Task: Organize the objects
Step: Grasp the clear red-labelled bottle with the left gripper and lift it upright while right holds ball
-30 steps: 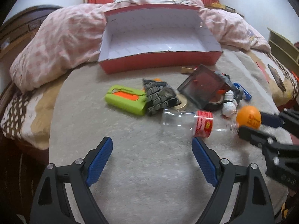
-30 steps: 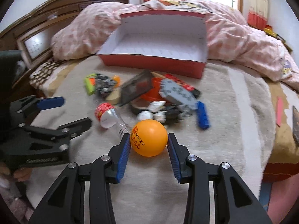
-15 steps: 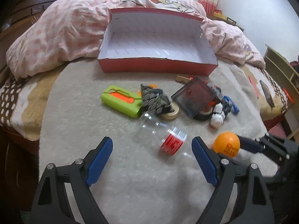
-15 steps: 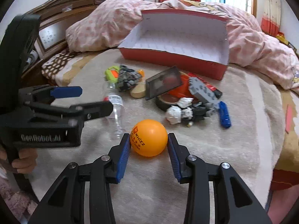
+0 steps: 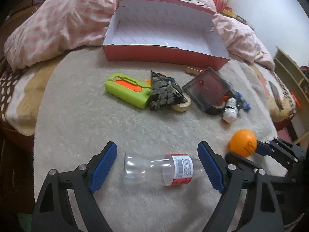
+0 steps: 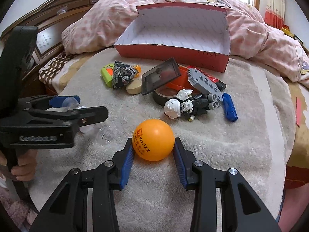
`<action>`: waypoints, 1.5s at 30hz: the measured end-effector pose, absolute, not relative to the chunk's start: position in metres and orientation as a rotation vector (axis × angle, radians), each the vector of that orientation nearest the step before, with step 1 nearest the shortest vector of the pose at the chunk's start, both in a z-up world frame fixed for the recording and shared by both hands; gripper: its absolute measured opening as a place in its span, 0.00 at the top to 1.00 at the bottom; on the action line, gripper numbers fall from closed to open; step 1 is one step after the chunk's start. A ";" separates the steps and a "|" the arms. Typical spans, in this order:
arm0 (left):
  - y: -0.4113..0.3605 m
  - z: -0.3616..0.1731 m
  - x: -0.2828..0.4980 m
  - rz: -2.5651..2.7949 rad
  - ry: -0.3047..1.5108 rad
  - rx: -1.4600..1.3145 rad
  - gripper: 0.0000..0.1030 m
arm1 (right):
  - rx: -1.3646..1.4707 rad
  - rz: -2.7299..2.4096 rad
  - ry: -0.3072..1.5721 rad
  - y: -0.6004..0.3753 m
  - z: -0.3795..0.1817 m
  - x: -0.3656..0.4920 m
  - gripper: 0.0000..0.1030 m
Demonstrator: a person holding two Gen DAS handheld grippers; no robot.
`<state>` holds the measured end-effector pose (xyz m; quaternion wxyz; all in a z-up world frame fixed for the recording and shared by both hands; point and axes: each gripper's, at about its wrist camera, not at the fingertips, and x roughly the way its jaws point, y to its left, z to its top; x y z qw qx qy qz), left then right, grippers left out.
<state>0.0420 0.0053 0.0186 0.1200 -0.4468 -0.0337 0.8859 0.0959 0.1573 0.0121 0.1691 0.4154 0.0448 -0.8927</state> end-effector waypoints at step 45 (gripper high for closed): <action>-0.036 0.013 0.021 2.735 -0.119 -1.361 0.19 | 1.099 -2.473 0.187 0.123 0.026 0.061 0.61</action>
